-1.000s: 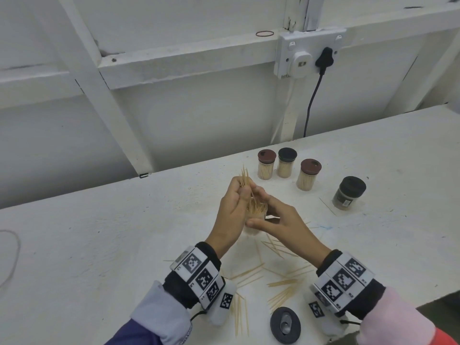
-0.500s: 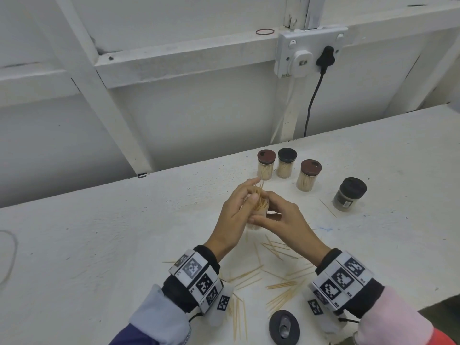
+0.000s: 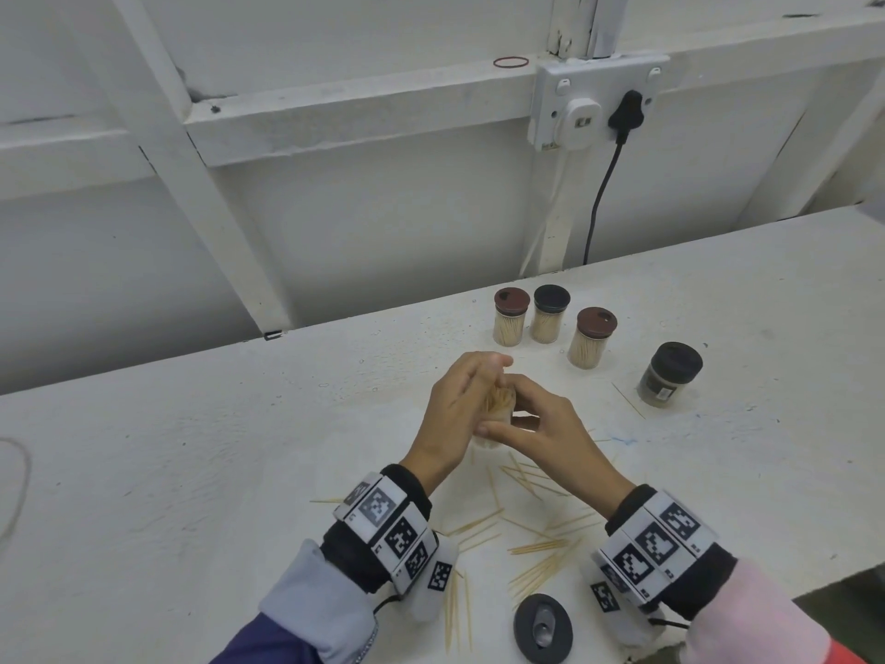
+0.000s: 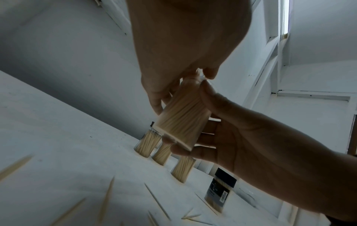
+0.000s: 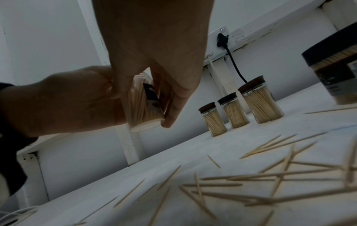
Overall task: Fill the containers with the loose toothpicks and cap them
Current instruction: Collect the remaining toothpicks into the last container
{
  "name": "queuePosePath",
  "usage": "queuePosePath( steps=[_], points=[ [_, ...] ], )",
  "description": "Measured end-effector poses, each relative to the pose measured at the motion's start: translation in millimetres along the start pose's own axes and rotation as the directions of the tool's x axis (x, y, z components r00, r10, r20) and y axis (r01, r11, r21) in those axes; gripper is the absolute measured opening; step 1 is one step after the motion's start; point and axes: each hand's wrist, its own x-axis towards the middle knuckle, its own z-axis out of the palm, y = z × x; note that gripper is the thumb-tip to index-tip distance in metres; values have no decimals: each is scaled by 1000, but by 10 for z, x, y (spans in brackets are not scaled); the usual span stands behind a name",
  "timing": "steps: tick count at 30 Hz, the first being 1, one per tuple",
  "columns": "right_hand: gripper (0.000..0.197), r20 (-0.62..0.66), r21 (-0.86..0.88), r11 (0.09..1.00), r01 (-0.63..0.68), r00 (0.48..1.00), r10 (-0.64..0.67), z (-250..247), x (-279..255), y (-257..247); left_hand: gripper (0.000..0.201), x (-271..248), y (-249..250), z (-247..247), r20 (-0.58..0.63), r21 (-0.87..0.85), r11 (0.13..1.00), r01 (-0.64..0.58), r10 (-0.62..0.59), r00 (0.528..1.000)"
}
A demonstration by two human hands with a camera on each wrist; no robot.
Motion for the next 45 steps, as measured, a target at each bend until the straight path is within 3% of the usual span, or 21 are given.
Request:
queuePosePath(
  steps=[6,12,16,20,26,29,34,38,41,45],
  points=[
    [36,-15,9,1000,25,1000,-24,11,8,-21,31,20,-83,-26,20,98,989,-110,109,994],
    [44,-21,9,999,44,999,-44,8,29,-59,45,61,-108,-157,144,355,933,-52,0,990],
    [45,-6,21,1000,8,1000,-8,36,32,-53,49,58,40,-220,116,242,969,48,-78,990],
    [45,10,41,999,4,1000,-4,97,43,-92,40,3,28,-255,131,247,968,48,-83,988],
    [45,12,60,998,11,1000,-12,157,71,-156,61,-79,70,-323,50,103,987,123,-129,990],
    [39,-8,77,997,9,1000,-8,168,99,-186,73,-171,69,-391,77,62,988,142,-146,986],
    [40,-57,97,993,-66,996,72,206,102,-189,89,-331,-36,-484,196,181,978,99,-134,971],
    [38,52,12,997,-79,996,78,152,72,-261,101,-397,-81,-495,132,225,971,86,-117,984],
    [43,40,-210,978,-16,999,25,85,87,-308,100,-470,-131,-501,123,308,949,63,-105,987],
    [40,112,-219,976,0,993,25,117,79,-402,92,-559,-151,-459,55,330,941,75,-99,994]
  ],
)
